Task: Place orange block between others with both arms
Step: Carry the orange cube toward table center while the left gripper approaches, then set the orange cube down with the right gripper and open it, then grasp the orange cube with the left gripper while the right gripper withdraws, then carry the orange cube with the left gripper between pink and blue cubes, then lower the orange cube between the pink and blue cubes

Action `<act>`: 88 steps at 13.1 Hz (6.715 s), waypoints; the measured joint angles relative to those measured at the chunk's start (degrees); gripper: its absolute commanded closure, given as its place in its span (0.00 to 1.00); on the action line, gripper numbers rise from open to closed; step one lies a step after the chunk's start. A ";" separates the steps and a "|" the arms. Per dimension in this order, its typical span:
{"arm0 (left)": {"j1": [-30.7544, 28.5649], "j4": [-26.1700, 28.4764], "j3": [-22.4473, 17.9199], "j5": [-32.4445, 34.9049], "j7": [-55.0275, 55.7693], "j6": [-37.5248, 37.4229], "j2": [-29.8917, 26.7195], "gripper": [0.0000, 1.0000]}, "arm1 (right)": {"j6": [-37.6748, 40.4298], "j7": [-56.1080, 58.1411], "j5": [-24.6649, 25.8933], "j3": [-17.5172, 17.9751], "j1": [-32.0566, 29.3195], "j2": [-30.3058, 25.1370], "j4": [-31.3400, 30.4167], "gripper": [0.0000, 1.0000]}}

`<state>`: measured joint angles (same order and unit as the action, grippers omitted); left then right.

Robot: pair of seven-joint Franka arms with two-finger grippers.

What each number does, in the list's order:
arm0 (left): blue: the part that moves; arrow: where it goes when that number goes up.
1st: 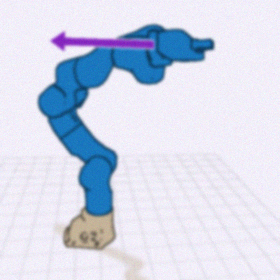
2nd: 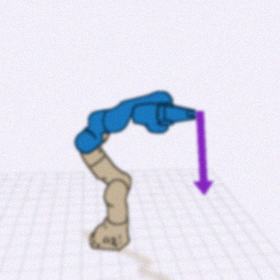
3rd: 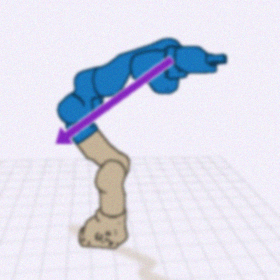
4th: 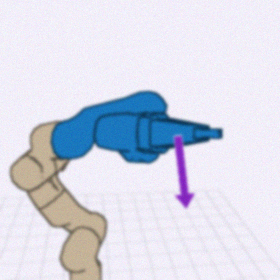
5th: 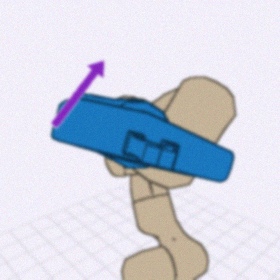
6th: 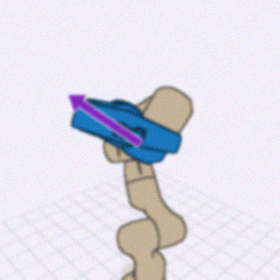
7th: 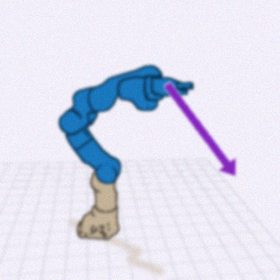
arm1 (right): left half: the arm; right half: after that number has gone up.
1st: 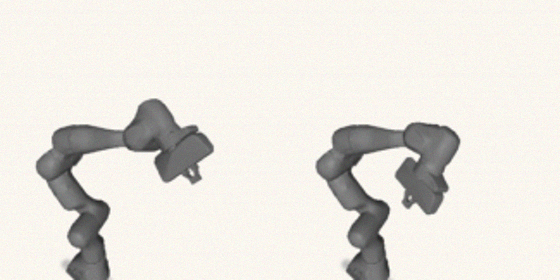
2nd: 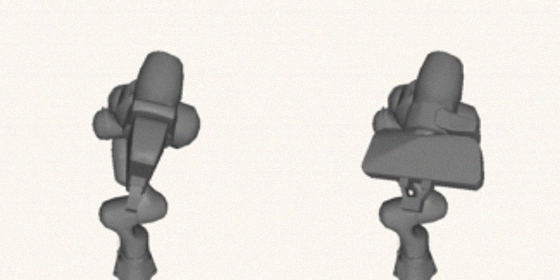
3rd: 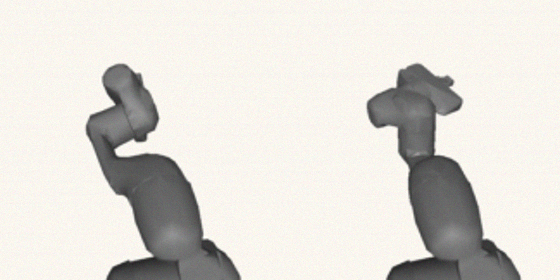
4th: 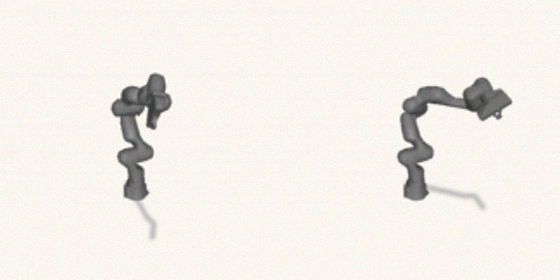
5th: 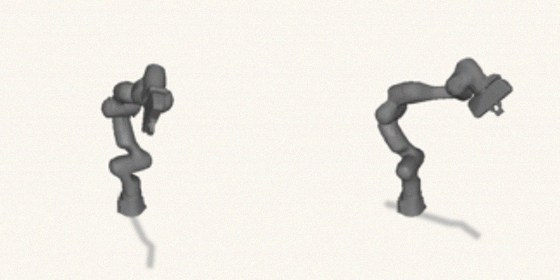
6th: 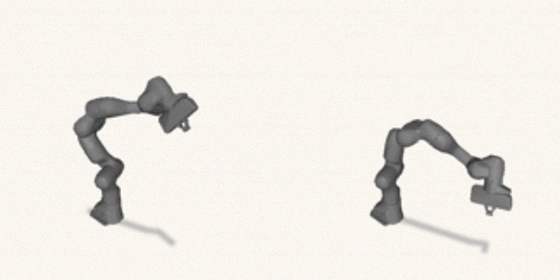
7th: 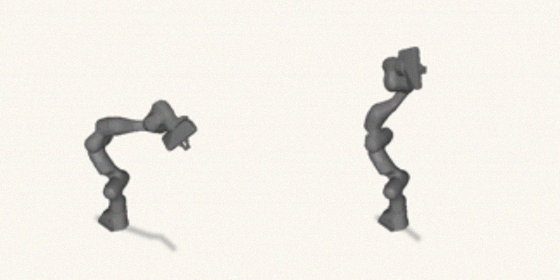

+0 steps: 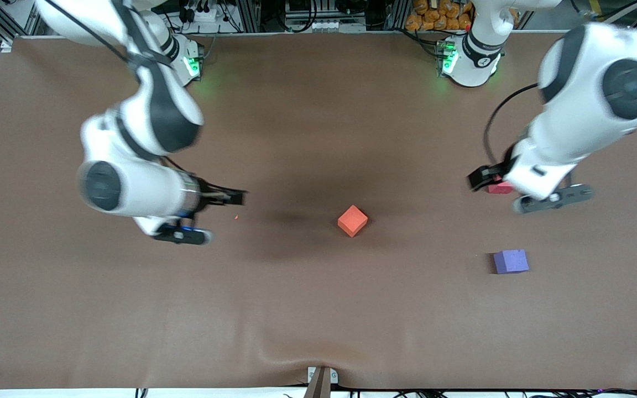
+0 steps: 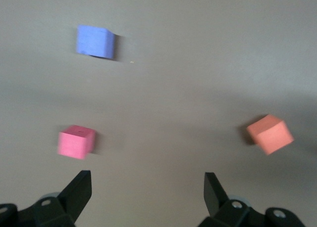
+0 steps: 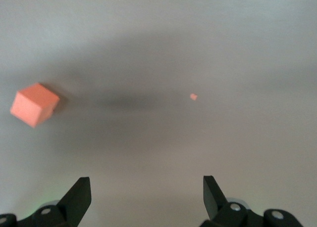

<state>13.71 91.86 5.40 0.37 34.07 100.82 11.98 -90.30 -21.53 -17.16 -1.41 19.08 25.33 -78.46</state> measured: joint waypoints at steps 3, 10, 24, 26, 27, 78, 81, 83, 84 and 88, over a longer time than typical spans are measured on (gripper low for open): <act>6.17 0.04 0.27 0.00 14.27 5.71 5.23 0.00 | 5.44 3.49 6.66 0.79 -5.25 -6.08 0.04 0.00; 17.41 -10.27 -0.18 1.57 38.92 12.07 24.70 0.00 | 14.22 23.19 16.46 -1.37 -13.99 -14.68 1.95 0.00; 20.23 -12.26 -0.43 2.93 47.03 22.87 35.88 0.37 | 12.37 33.14 16.80 0.46 -23.86 -18.82 0.56 0.00; 20.26 -12.26 -0.44 2.93 47.04 23.71 36.67 0.96 | 12.23 31.64 16.81 0.69 -23.81 -18.82 0.56 0.00; 20.26 -12.26 -0.45 2.94 47.05 23.80 36.71 1.00 | 12.22 31.22 16.84 0.62 -23.82 -18.82 0.56 0.00; -20.85 25.97 -0.52 5.40 -33.31 41.16 15.03 1.00 | 12.26 31.00 16.86 -5.06 -19.89 -18.79 0.37 0.00; -20.84 25.97 -0.40 5.40 -33.32 41.25 15.03 1.00 | 12.26 31.00 16.86 -5.07 -19.90 -18.74 0.37 0.00; -20.76 25.96 -0.32 5.40 -33.32 41.36 15.04 1.00 | 12.27 31.00 16.86 -5.15 -19.94 -18.70 0.37 0.00; -20.69 25.93 -0.26 5.40 -33.32 41.41 15.07 1.00 | 12.27 31.00 16.86 -5.21 -19.95 -18.70 0.36 0.00; -20.61 25.84 -0.23 5.40 -33.32 41.56 15.21 0.93 | 12.27 31.00 16.86 -5.23 -19.96 -18.69 0.33 0.00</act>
<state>-6.90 117.70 5.16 5.77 0.75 142.38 27.19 -78.03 9.47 -0.31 -6.65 -0.88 6.64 -78.14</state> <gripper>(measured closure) 0.436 0.000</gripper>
